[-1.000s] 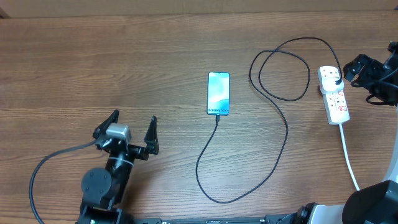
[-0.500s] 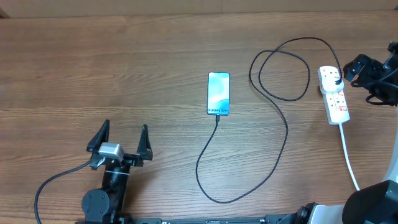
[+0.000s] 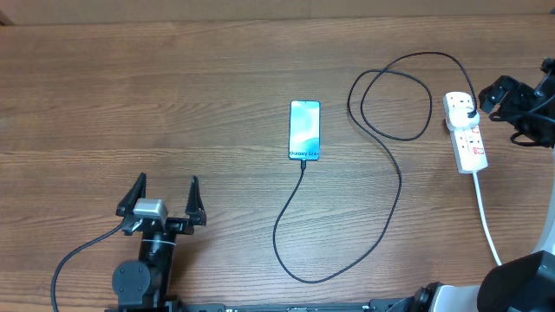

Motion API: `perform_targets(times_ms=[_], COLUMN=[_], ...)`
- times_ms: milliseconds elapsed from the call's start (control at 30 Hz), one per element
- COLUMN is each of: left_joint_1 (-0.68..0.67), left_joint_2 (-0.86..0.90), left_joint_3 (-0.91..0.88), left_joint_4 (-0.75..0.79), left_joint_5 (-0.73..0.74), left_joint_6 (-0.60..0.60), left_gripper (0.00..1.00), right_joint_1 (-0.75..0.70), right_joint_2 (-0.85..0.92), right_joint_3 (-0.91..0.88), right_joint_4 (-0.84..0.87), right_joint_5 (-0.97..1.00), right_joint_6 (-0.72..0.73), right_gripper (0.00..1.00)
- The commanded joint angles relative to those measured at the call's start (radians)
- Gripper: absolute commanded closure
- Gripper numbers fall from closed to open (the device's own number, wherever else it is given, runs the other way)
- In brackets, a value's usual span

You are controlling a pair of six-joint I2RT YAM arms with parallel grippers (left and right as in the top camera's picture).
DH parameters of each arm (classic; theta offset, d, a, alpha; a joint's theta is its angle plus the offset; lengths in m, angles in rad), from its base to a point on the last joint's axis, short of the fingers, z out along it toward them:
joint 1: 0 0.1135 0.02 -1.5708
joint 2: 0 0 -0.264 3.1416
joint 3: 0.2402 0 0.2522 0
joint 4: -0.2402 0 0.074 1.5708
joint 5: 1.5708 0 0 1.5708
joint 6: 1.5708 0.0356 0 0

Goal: Plug charger to phone and switch on socket

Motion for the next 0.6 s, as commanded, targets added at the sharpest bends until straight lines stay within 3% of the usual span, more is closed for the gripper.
perform_targets(times_ms=[0, 133, 567], left_joint_1=[0.006, 0.006, 0.006], left_joint_2=[-0.012, -0.012, -0.012], left_joint_3=[-0.005, -0.005, -0.005], left_joint_4=[-0.048, -0.117, -0.122], left_joint_5=[0.018, 0.013, -0.017], left_joint_6=[0.057, 0.098, 0.121], left_gripper=[0.00, 0.00, 0.00], right_joint_1=[0.001, 0.001, 0.001], right_joint_2=[-0.001, -0.001, -0.001], right_joint_3=[0.003, 0.003, 0.003], right_joint_4=[0.002, 0.002, 0.002], right_joint_5=[0.010, 0.010, 0.010], right_joint_6=[0.001, 0.000, 0.000], right_gripper=[0.00, 0.00, 0.00])
